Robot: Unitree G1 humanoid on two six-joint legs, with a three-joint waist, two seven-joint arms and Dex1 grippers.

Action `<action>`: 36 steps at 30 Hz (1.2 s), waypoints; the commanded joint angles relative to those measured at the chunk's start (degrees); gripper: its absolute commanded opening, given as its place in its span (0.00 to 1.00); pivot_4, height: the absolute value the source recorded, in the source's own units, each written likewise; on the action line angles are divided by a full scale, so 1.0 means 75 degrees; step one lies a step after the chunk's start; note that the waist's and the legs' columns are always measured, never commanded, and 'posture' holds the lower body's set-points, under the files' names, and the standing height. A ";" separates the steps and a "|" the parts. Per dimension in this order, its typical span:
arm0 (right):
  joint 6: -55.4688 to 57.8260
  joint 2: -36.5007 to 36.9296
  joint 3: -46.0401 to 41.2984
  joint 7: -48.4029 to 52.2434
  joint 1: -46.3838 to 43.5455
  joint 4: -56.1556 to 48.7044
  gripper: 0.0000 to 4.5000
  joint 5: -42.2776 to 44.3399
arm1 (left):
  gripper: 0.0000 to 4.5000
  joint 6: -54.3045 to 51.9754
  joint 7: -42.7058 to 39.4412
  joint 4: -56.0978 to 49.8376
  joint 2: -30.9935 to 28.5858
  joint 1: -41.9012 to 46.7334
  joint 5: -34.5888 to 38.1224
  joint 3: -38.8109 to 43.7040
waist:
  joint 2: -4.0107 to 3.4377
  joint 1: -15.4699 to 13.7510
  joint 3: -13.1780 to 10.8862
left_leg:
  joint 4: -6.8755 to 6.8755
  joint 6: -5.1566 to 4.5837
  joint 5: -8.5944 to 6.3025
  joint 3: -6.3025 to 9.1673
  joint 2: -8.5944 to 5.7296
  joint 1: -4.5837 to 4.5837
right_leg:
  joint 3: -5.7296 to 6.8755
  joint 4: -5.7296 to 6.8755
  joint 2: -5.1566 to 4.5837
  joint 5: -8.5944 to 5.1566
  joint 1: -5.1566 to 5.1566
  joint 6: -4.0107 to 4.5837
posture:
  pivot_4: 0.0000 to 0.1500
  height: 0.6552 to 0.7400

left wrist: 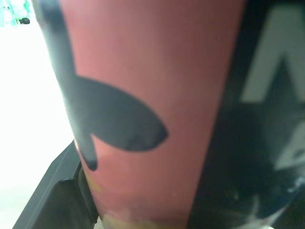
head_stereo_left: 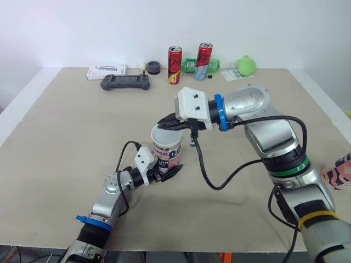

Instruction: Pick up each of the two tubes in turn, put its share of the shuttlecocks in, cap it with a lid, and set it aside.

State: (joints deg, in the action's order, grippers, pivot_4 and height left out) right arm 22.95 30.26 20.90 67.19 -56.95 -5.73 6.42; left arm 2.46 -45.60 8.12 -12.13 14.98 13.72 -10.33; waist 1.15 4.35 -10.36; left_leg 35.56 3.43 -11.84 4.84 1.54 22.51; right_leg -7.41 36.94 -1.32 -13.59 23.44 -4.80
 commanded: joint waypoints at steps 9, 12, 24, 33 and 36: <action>-0.0635 -0.0147 -0.0143 -0.0258 0.0878 -0.0336 0.01 -0.0002 | 0.79 -0.0250 0.0099 0.0274 -0.0172 -0.0150 -0.0176 -0.0011 | 0.0016 0.0000 0.0012 | -0.0002 0.0000 0.0000 0.0000 0.0004 -0.0010 | 0.0001 0.0000 0.0004 -0.0001 -0.0009 0.0002 | 1.00 1.00; -0.0725 -0.0102 -0.0132 -0.0274 0.1139 -0.0510 0.01 -0.0049 | 0.79 -0.0260 0.0085 0.0264 -0.0188 -0.0146 -0.0172 -0.0013 | 0.0018 -0.0001 0.0014 | -0.0002 0.0000 0.0000 0.0000 0.0004 -0.0009 | 0.0000 -0.0001 0.0003 -0.0003 -0.0011 0.0004 | 1.00 1.00; -0.1107 -0.0080 -0.0022 -0.0278 0.1323 -0.0424 0.01 -0.0421 | 0.79 -0.0258 0.0059 0.0284 -0.0196 -0.0098 -0.0172 -0.0029 | 0.0025 -0.0001 0.0020 | -0.0007 0.0001 -0.0001 0.0000 0.0003 -0.0010 | 0.0000 -0.0001 0.0003 -0.0010 -0.0012 0.0011 | 1.00 1.00; -0.0543 -0.0067 -0.0350 -0.0033 0.0548 -0.0203 0.50 -0.0075 | 0.79 -0.0279 0.0085 0.0264 -0.0168 -0.0119 -0.0166 -0.0042 | 0.0025 -0.0001 0.0020 | -0.0006 0.0001 -0.0001 0.0001 0.0003 -0.0011 | 0.0001 0.0000 0.0002 -0.0009 -0.0011 0.0010 | 1.00 1.00; -0.0442 -0.0005 -0.0427 0.0030 0.0252 -0.0056 0.84 -0.0044 | 0.79 -0.0270 0.0089 0.0272 -0.0153 -0.0124 -0.0159 -0.0044 | 0.0025 -0.0001 0.0020 | -0.0006 0.0001 -0.0001 0.0001 0.0003 -0.0010 | 0.0001 0.0000 0.0002 -0.0009 -0.0010 0.0011 | 1.00 1.00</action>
State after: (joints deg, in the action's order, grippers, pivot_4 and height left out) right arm 18.98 29.52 17.60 65.99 -54.41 -6.43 5.45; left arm 2.30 -45.57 7.86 -12.69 15.13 13.37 -10.91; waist 1.34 4.34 -10.21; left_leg 35.50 3.43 -11.85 4.85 1.56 22.43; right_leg -7.40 36.93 -1.30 -13.67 23.36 -4.72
